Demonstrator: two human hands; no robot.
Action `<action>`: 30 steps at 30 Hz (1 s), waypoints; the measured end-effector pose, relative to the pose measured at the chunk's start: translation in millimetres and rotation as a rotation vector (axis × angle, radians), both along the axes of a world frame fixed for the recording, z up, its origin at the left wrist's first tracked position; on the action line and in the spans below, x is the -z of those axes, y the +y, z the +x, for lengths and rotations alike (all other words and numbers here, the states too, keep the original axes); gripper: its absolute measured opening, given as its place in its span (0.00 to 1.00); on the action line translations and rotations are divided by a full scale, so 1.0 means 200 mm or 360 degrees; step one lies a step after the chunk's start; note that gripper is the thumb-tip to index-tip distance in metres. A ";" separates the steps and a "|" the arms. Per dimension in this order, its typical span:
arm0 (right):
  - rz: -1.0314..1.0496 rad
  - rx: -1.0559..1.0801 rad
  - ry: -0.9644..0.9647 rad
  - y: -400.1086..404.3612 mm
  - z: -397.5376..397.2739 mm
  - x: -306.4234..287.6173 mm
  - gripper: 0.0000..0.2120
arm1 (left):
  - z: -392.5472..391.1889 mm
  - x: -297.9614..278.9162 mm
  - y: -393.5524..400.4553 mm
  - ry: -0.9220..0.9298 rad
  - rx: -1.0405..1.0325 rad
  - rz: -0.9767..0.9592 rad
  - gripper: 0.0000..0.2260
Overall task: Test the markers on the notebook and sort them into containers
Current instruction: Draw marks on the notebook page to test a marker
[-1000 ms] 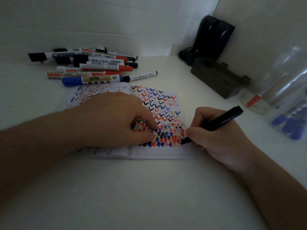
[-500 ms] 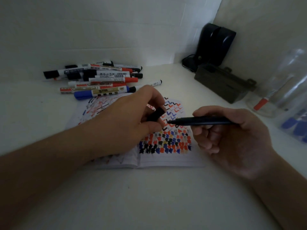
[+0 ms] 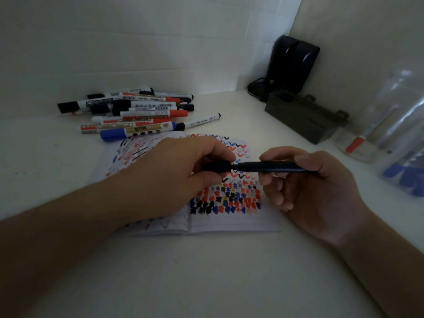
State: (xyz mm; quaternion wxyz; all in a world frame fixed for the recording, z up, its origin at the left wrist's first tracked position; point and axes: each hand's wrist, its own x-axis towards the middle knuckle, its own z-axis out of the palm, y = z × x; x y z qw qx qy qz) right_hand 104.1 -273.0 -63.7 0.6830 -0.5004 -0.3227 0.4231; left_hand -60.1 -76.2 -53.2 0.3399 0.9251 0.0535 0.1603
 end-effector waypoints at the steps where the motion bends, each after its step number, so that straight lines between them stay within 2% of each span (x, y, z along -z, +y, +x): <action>1: -0.0005 -0.0012 -0.0016 0.00 0.00 0.00 0.20 | 0.00 -0.01 0.00 0.0002 -0.0001 0.0046 0.18; 4: -0.0061 0.0024 -0.0090 0.01 -0.02 -0.01 0.19 | 0.00 -0.02 -0.01 -0.0017 -0.0009 0.0133 0.14; 7: -0.0085 0.0157 -0.0180 0.02 -0.04 -0.01 0.07 | 0.00 -0.03 -0.02 -0.0056 0.0006 0.0051 0.07; 13: -0.0100 0.0227 -0.0413 0.02 -0.09 -0.01 0.07 | -0.01 -0.01 0.00 -0.0076 0.0020 -0.0183 0.15; 18: -0.0008 0.0224 -0.0797 0.03 -0.12 0.03 0.07 | 0.00 0.01 -0.02 -0.0003 0.0043 -0.0267 0.13; 22: 0.0039 0.0191 -0.0853 0.04 -0.10 0.06 0.06 | 0.01 0.04 -0.02 0.0071 0.0064 -0.0215 0.07; 24: 0.0023 0.0177 -0.0911 0.04 -0.08 0.07 0.05 | 0.02 0.04 -0.01 0.0108 0.0071 -0.0192 0.08; 27: 0.0029 0.0129 -0.0793 0.06 -0.07 0.08 0.05 | 0.03 0.05 -0.02 0.0105 0.0062 -0.0184 0.10; 30: -0.0079 0.0153 -0.0819 0.08 -0.05 0.08 0.05 | 0.05 0.05 -0.01 0.0130 -0.0008 -0.0145 0.09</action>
